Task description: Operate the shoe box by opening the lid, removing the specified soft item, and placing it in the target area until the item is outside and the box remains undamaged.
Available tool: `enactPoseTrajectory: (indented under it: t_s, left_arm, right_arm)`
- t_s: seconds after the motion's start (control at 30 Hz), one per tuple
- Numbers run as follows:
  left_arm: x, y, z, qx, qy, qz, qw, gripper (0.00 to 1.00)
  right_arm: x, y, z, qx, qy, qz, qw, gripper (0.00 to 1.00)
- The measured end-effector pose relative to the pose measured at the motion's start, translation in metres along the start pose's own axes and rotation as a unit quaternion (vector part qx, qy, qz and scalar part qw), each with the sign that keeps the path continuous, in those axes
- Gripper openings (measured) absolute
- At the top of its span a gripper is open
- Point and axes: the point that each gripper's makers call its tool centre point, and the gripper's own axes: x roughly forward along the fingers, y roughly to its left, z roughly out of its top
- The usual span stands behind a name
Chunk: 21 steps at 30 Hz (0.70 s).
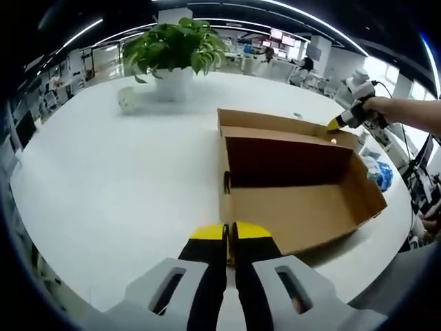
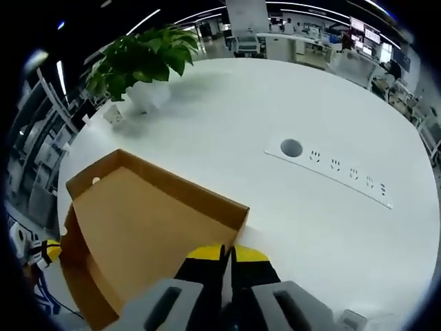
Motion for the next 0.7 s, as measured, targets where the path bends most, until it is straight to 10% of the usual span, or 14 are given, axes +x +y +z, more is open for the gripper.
enactPoseTrajectory:
  t_s: [0.7]
  left_arm:
    - [-0.001,-0.003,0.001,-0.002,0.004,0.000,1.0000,0.00]
  right_arm:
    - [-0.036,0.006,0.020,-0.048,-0.062,-0.001,0.9969,0.00]
